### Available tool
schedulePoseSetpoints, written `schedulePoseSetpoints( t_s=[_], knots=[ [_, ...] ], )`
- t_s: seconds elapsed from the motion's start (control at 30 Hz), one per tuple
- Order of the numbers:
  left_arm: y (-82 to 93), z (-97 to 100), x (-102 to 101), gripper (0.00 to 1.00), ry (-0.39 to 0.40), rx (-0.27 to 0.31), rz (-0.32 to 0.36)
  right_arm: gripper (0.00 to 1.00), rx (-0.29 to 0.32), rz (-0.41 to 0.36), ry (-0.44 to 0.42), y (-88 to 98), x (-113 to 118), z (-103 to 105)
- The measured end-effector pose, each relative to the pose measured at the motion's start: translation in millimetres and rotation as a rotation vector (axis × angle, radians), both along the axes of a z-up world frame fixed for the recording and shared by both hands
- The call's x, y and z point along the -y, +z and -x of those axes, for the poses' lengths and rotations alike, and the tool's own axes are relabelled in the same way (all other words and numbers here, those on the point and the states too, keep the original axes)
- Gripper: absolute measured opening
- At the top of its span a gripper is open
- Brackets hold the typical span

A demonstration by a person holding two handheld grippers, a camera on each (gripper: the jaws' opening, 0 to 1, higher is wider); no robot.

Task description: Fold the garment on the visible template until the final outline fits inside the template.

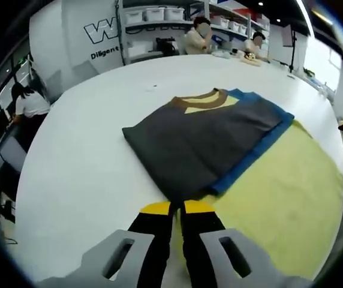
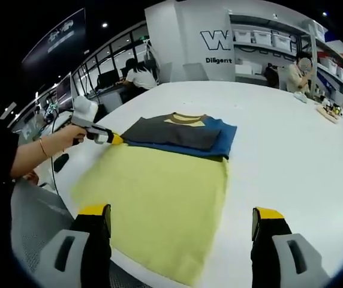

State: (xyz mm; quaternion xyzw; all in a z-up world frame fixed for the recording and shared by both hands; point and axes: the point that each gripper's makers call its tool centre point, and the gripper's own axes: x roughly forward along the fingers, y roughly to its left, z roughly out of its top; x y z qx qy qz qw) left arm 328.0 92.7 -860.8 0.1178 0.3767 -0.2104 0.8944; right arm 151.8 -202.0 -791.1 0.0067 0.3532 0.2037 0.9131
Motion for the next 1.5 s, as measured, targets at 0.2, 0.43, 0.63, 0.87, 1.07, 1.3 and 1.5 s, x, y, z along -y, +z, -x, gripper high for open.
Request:
schedulePoseSetpoints(
  t_s=[0.2, 0.43, 0.63, 0.87, 1.07, 1.3, 1.5],
  knots=[
    [-0.4, -2.5, -11, 0.05, 0.023, 0.001, -0.01, 0.95, -0.026, 0.0, 0.003, -5.3, -2, 2],
    [0.2, -1.7, -18, 0.06, 0.032, 0.002, -0.017, 0.95, -0.032, 0.003, 0.008, -7.0, -3, 2],
    [7.6, -2.4, -19, 0.18, 0.054, 0.01, 0.019, 0.96, -0.026, 0.003, 0.011, -4.8, -5, 1],
    [30.5, 5.2, -5, 0.56, 0.024, 0.017, 0.106, 0.99, -0.033, -0.021, 0.031, -3.2, -15, 1],
    [39.1, 19.9, 1, 0.75, -0.009, 0.001, 0.116, 0.99, -0.034, -0.009, 0.058, -3.3, -19, 2],
    [45.2, 40.4, 0, 0.93, -0.03, -0.012, 0.101, 0.99, -0.038, 0.003, 0.062, -4.5, -18, 4],
    [37.8, 64.1, 2, 0.98, -0.124, -0.069, 0.027, 0.99, -0.061, 0.015, 0.079, -9.1, -21, 10]
  ],
)
